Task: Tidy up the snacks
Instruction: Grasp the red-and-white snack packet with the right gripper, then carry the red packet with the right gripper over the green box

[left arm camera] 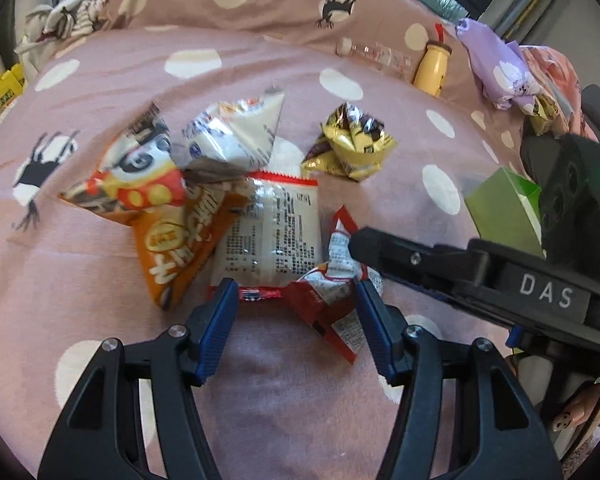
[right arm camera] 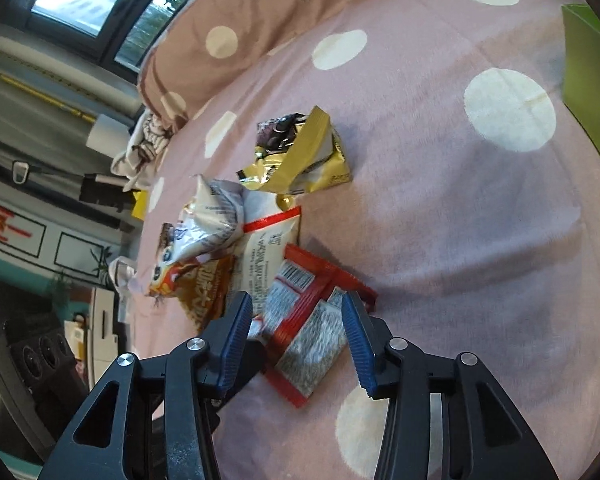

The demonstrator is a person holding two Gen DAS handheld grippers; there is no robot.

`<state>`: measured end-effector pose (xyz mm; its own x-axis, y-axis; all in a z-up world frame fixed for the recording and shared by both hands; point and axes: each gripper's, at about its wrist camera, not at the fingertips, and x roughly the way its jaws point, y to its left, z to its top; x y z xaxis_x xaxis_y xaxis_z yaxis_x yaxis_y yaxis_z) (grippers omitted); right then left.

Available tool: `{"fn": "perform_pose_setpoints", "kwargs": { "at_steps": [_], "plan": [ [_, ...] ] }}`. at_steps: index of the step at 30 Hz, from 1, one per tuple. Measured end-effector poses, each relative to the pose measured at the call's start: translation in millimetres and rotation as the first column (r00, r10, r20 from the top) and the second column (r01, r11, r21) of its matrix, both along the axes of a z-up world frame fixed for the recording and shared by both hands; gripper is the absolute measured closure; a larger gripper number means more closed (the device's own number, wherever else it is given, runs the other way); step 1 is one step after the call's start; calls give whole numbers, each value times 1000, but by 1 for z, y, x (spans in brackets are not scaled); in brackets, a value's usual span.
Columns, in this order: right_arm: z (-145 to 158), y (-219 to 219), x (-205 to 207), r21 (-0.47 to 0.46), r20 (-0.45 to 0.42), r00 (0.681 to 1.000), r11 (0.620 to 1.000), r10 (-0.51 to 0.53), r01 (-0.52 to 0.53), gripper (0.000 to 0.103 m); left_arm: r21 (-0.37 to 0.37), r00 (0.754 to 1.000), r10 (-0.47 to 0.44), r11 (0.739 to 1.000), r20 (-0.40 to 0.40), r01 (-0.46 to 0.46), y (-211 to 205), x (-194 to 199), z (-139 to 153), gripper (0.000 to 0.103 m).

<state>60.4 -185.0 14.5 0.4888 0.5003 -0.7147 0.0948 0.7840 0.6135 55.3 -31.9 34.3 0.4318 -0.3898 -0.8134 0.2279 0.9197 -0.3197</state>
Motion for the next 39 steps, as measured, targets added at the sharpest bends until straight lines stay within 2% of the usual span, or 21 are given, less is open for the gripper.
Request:
{"fn": "perform_pose_setpoints", "kwargs": {
  "at_steps": [3, 4, 7, 12, 15, 17, 20, 24, 27, 31, 39],
  "plan": [
    [-2, 1, 3, 8, -3, 1000, 1000, 6, -6, 55, 5, 1000, -12, 1000, 5, 12, -6, 1, -2, 44],
    [-3, 1, 2, 14, -4, 1000, 1000, 9, -9, 52, 7, 1000, -20, 1000, 7, 20, -8, 1, -2, 45],
    [-2, 4, 2, 23, -9, 1000, 999, 27, -27, 48, -10, 999, -47, 999, 1, 47, -12, 1, -4, 56],
    [-2, 4, -1, 28, -26, 999, 999, 21, -21, 42, -4, 998, -55, 998, 15, 55, -14, -1, -3, 61],
    [-2, 3, -2, 37, -28, 999, 999, 22, -21, 30, -20, 999, -46, 999, 16, 46, -12, -1, -3, 63],
    [-4, 4, -1, 51, -20, 999, 998, 28, -27, 24, -21, 999, -46, 999, 29, 46, -13, -3, -1, 68],
    [-5, 6, 0, 36, -3, 1000, 999, 23, -23, 24, -39, 997, -52, 998, 56, 55, -12, -8, 4, 78],
    [-4, 9, -1, 6, 7, 1000, 1000, 22, -22, 24, -40, 996, -60, 997, 67, 63, -15, -10, 6, 79],
    [-2, 12, -2, -31, 15, 1000, 999, 23, -23, 35, -20, 994, -68, 997, 88, 70, -19, -12, 8, 80],
    [2, 13, -3, -12, 37, 999, 999, 40, -39, 49, -18, 994, -62, 998, 91, 64, -20, -12, 8, 80],
    [16, 18, -12, -39, 74, 996, 998, 42, -40, 51, -38, 989, -70, 996, 128, 76, -24, -26, 22, 84]
  ]
}}
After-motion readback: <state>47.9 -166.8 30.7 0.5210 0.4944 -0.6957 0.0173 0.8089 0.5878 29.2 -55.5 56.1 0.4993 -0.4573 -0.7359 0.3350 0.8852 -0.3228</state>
